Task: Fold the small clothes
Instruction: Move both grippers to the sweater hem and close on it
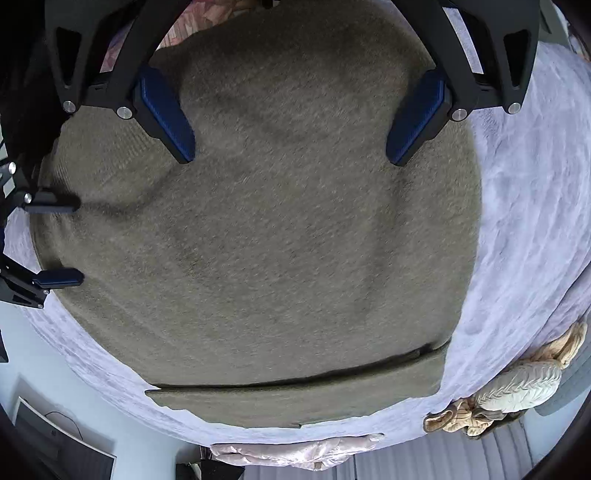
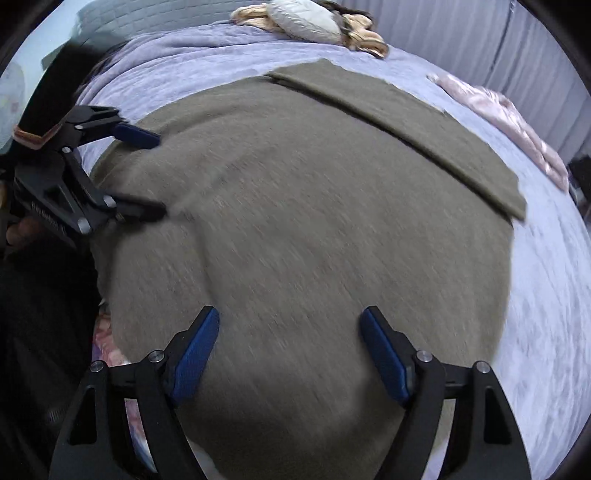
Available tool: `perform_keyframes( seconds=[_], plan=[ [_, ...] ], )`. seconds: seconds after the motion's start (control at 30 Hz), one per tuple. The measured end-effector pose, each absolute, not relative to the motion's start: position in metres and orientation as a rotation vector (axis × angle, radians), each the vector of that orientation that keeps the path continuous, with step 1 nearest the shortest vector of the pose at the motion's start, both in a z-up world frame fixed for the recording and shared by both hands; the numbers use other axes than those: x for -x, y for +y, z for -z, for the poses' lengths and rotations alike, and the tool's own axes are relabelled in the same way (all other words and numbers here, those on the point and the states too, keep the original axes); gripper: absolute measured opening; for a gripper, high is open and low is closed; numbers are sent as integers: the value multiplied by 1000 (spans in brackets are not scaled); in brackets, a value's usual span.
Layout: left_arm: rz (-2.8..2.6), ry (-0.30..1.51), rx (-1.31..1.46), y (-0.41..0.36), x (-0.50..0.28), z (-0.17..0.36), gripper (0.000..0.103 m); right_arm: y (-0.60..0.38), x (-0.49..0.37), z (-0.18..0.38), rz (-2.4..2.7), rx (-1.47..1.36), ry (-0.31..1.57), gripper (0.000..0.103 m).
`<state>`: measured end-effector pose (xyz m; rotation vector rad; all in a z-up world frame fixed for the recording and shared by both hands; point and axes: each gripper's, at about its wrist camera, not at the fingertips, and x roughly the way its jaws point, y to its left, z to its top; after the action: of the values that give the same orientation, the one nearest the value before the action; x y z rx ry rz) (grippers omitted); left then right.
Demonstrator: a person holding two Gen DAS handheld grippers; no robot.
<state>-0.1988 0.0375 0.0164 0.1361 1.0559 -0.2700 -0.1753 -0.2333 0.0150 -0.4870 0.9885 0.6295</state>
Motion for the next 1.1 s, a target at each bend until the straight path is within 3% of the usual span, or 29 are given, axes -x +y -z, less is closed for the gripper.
perform_keyframes(
  seconds=[0.47,0.67,0.83,1.1],
  plan=[
    [259,1056,-154,65,234,-14,103,-262,206,-6,-539,516,952,82],
    [137,1166,-155,89,250,-15,103,-272,229,-14,-524,600,1030,84],
    [175,1071,10,107,259,-42,103,-304,233,-31,-474,399,1017,84],
    [227,1104,273,125,238,-13,103,-350,208,-21,-426,2,1006,84]
  ],
)
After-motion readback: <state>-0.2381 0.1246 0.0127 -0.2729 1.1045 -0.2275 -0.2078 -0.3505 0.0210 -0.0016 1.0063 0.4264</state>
